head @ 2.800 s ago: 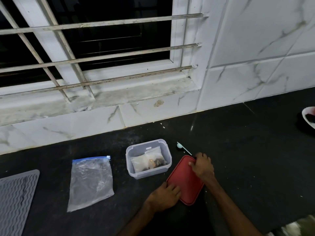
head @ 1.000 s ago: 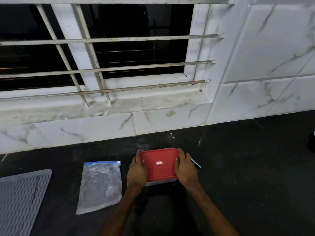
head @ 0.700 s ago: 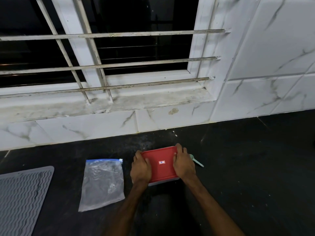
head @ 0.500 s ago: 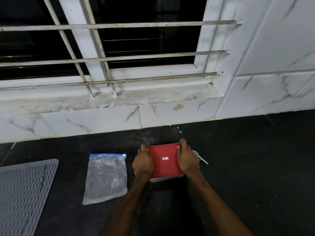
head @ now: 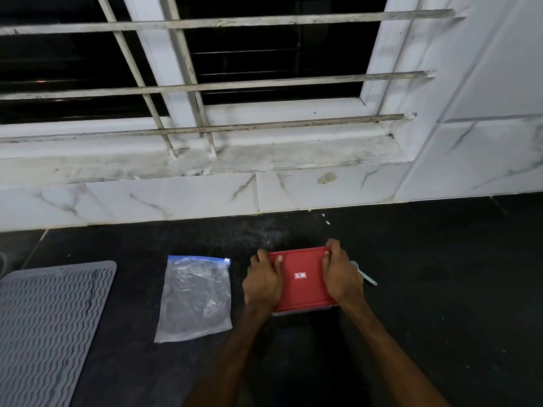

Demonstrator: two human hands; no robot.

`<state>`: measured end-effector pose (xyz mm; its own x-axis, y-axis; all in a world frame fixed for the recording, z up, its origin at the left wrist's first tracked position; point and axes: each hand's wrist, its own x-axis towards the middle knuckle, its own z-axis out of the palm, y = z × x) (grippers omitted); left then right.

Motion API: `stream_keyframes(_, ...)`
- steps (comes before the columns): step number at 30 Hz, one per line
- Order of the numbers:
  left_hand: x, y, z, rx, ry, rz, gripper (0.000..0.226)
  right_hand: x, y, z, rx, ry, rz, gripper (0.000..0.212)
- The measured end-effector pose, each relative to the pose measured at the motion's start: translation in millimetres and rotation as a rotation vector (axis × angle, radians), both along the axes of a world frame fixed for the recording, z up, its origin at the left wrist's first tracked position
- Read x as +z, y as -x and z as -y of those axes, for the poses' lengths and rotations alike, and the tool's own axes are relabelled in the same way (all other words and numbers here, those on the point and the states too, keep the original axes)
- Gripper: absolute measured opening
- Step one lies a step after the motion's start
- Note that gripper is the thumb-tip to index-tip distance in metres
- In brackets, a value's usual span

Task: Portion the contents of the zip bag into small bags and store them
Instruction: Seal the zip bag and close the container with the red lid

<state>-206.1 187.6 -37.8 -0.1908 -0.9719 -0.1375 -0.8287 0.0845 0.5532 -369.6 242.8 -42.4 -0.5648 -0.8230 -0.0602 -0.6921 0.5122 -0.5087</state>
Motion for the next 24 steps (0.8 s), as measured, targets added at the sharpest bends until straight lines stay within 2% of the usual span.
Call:
stream_keyframes(3,0,2,7,0.015,0.013,0.011,0.038,0,-2,0,-0.004,-0.018,-0.068,0.021)
stream_keyframes(6,1,7,11,0.039,0.027,0.011,0.032,-2,-3,2,0.0,-0.042,-0.031,0.03)
stream_keyframes(9,1,10,16,0.053,0.015,0.006,0.032,-5,0,5,0.009,-0.095,0.003,0.039)
stream_keyframes(15,-6,6,24,0.155,-0.099,-0.109,0.037,-9,1,10,0.02,-0.091,-0.032,0.036)
stream_keyframes(18,-7,7,24,0.171,-0.096,-0.135,0.038,-9,2,11,0.008,-0.104,-0.042,0.035)
stream_keyframes(21,-5,9,25,0.147,-0.045,-0.098,0.04,-5,0,10,-0.007,-0.078,-0.079,0.037)
stream_keyframes(24,0,12,33,-0.003,0.17,0.097,0.036,1,-6,13,-0.002,-0.06,-0.163,0.044)
